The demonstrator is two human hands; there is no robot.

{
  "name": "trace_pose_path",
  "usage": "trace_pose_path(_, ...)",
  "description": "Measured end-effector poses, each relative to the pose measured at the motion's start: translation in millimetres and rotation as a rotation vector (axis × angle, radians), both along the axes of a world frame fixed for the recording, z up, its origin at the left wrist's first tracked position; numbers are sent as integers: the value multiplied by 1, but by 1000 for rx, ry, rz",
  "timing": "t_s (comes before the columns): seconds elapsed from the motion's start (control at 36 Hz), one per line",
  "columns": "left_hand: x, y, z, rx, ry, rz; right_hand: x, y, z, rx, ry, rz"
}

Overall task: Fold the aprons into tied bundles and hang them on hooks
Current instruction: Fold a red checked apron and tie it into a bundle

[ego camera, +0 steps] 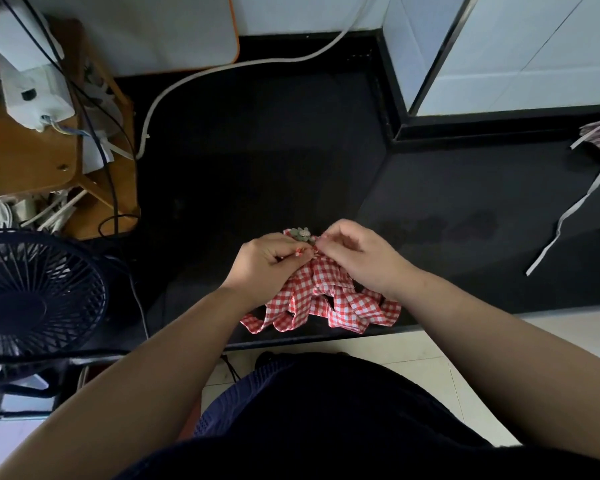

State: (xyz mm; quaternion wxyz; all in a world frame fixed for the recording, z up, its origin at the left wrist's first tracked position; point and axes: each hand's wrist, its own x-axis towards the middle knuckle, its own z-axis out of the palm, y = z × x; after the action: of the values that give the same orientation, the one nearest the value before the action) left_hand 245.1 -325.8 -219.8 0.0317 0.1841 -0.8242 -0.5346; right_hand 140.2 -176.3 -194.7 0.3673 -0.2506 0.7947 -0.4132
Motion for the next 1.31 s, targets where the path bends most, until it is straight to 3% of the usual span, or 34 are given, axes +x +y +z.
trace_pose_path(0.19,-1,-5,5,0,-72,-47,4,-4,3,27,102,40)
trace_pose_path(0.33,-10,-15,21,-195,-198,-206,11,-2,1,-91,150,37)
trace_pose_path(0.47,-25,-25,32,-273,-353,-400,14,-1,-3,-116,409,149)
trace_pose_path(0.58,-33,-30,39,-157,-471,-478,17,0,-9,-34,654,332)
trace_pose_path(0.69,-40,-32,43,-109,-516,-516,22,4,-13,-11,751,372)
trace_pose_path(0.81,-40,-28,46,-100,-495,-513,28,5,-16,-16,678,340)
trace_pose_path(0.92,-30,-25,39,-23,-442,-387,19,0,-6,-50,512,162)
trace_pose_path(1.17,-16,-25,28,203,-357,-185,14,-8,-1,-4,523,172)
trace_pose_path(1.31,-15,-22,27,231,-334,-173,12,-11,1,45,383,79)
